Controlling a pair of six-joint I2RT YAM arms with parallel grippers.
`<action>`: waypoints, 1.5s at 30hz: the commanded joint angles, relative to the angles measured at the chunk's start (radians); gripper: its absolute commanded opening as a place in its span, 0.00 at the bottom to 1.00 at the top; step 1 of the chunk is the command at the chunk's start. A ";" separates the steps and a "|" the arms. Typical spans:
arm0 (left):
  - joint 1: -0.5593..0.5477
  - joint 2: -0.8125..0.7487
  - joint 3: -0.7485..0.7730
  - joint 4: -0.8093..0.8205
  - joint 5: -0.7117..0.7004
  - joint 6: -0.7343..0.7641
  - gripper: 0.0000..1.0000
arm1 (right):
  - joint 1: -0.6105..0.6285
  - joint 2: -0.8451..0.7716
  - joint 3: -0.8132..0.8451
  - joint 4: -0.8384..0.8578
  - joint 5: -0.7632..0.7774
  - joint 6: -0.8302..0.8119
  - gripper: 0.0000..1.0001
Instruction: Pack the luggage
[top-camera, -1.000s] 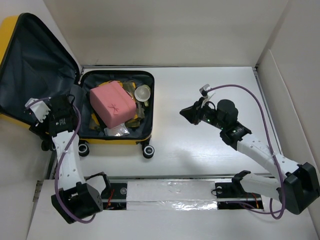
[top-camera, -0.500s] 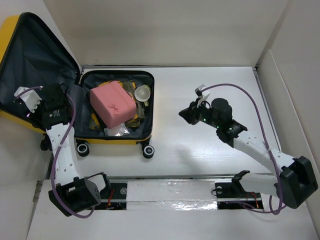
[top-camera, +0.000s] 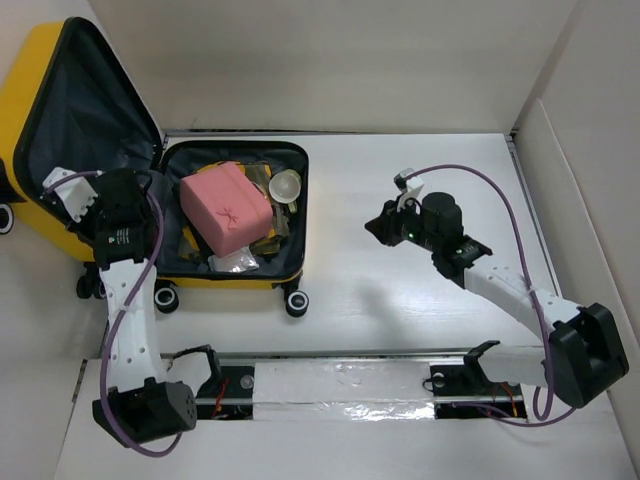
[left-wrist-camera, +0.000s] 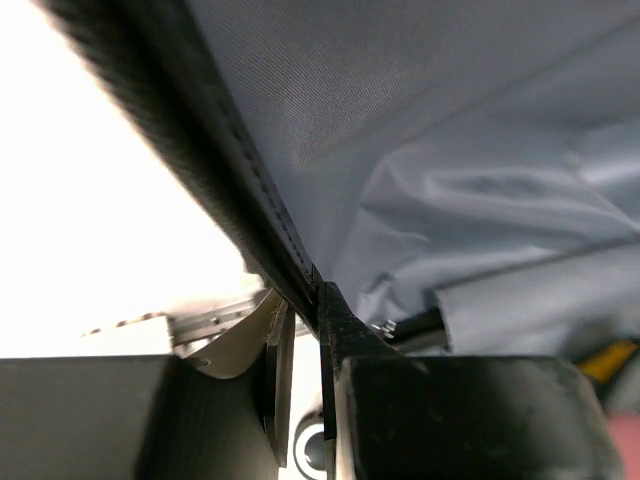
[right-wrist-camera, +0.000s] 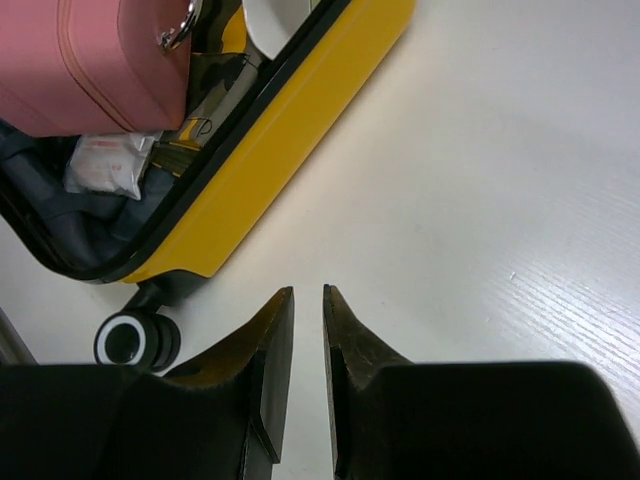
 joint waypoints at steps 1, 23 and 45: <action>-0.135 -0.021 0.004 0.091 0.154 -0.005 0.00 | -0.002 0.008 0.046 0.014 0.010 0.005 0.24; -0.579 -0.281 -0.295 0.112 0.654 -0.004 0.00 | -0.030 0.028 0.040 0.019 0.063 0.023 0.26; -0.492 0.026 0.175 0.184 0.322 -0.133 0.35 | -0.039 -0.001 0.013 0.040 0.128 0.022 0.00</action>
